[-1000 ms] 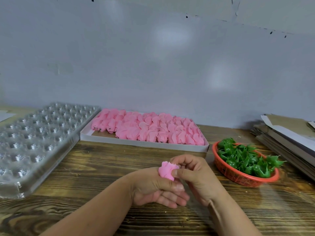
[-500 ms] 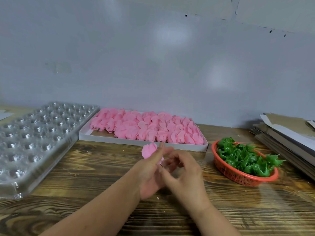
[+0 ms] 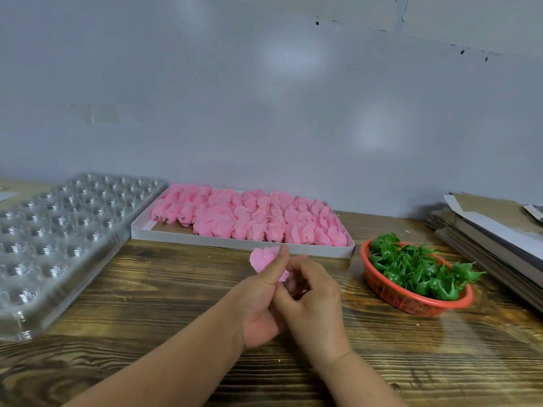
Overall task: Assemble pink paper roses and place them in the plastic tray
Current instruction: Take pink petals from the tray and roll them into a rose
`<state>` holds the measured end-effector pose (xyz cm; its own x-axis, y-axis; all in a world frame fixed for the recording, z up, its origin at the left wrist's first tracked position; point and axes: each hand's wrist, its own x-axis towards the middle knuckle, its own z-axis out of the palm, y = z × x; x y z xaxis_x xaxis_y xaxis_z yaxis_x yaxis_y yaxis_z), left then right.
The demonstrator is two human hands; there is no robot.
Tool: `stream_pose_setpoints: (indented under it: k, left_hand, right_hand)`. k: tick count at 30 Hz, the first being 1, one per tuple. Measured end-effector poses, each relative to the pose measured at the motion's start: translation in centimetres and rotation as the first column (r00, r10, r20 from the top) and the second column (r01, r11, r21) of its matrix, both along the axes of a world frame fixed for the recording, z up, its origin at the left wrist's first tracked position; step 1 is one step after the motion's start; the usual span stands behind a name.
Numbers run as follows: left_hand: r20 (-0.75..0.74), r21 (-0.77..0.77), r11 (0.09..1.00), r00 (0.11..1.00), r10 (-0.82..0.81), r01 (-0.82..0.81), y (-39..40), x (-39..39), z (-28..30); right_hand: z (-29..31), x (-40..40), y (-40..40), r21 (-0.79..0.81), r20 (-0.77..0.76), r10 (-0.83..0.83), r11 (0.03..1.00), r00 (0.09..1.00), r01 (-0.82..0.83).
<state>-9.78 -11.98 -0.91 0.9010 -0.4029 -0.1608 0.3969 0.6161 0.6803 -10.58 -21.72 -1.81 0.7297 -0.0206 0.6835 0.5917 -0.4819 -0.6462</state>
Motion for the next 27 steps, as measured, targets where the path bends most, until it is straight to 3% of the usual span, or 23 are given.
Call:
stream_pose_setpoints:
  k: [4,8,10,13,18,27]
  left_hand:
    - [0.022,-0.02,1.0,1.0,-0.009,0.009,0.25,0.12,-0.1]
    - [0.049,0.007,0.999,0.998,0.05,-0.05,0.37,0.45,-0.2]
    - [0.056,0.014,0.996,0.995,0.085,-0.086,0.24,0.51,-0.22]
    - [0.017,-0.026,0.988,0.988,0.154,-0.153,0.1,0.51,-0.07]
    - [0.005,-0.063,0.979,0.981,0.196,-0.195,-0.23,0.42,0.11]
    - [0.123,-0.005,0.995,0.987,0.103,-0.103,-0.08,-0.04,-0.07]
  right_hand:
    - [0.49,0.02,0.03,0.241,-0.232,0.194,0.961,0.953,-0.137]
    - [0.33,0.2,0.17,0.552,-0.385,0.376,0.825,0.843,-0.116]
    - [0.32,0.18,0.04,0.601,-0.402,0.43,0.79,0.808,-0.121]
    - [0.53,-0.12,0.12,0.567,-0.378,0.446,0.804,0.811,-0.177]
    - [0.76,-0.58,0.59,0.363,-0.291,0.304,0.912,0.907,-0.19]
    - [0.73,-0.71,0.09,0.143,-0.127,0.124,0.984,0.984,-0.105]
